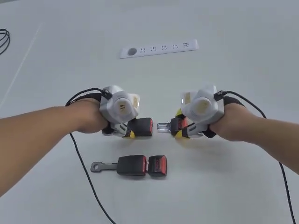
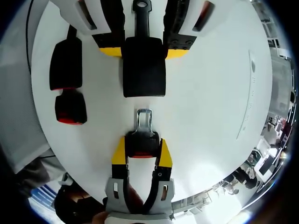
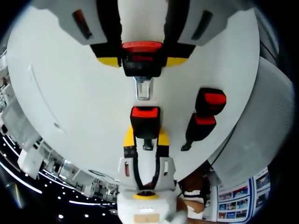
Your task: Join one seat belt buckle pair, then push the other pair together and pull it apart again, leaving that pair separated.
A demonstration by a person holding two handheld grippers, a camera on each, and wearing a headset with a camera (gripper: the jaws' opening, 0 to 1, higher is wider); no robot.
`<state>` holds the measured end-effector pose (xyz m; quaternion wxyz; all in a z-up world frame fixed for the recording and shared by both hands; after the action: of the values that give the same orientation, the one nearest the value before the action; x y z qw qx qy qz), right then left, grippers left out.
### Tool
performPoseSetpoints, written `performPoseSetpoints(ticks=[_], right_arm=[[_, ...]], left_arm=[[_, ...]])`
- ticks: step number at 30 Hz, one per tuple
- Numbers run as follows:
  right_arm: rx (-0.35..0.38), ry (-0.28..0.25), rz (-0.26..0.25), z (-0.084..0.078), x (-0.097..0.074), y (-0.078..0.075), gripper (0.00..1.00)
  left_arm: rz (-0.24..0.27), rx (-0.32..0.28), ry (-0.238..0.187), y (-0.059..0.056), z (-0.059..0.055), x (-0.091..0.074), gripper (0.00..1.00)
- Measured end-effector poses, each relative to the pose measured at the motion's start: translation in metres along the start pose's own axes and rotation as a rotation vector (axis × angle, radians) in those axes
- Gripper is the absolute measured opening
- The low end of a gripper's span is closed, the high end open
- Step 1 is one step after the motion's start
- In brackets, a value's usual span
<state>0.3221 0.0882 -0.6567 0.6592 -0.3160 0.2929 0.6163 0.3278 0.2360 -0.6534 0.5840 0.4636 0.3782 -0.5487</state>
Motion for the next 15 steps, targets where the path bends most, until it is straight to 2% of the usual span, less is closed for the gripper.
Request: performPoseSetpoints(ticks=[9,15], right_arm=[[0.022,0.047,-0.023,-0.042,-0.033,0.001,0.34],[0.040,0.078,-0.034,-0.062,-0.049,0.005,0.34]], left_arm=[[0.014,-0.022,0.009,-0.001,0.001,-0.001,0.32],[0.021,-0.029,0.012,-0.002,0.003,-0.002,0.32]])
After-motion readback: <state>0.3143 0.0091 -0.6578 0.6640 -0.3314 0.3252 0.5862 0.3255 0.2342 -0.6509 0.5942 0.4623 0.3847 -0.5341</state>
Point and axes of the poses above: the centre of the closed fingertips' face, and the gripper's own axes: x roughly forward along the fingers, y roughly to its left, z roughly out of its top, the point moved 3 cm from there along -x, roughly backward along the fingers, and after that the axes turned 3 degrees about z, right-handed, at the moved point
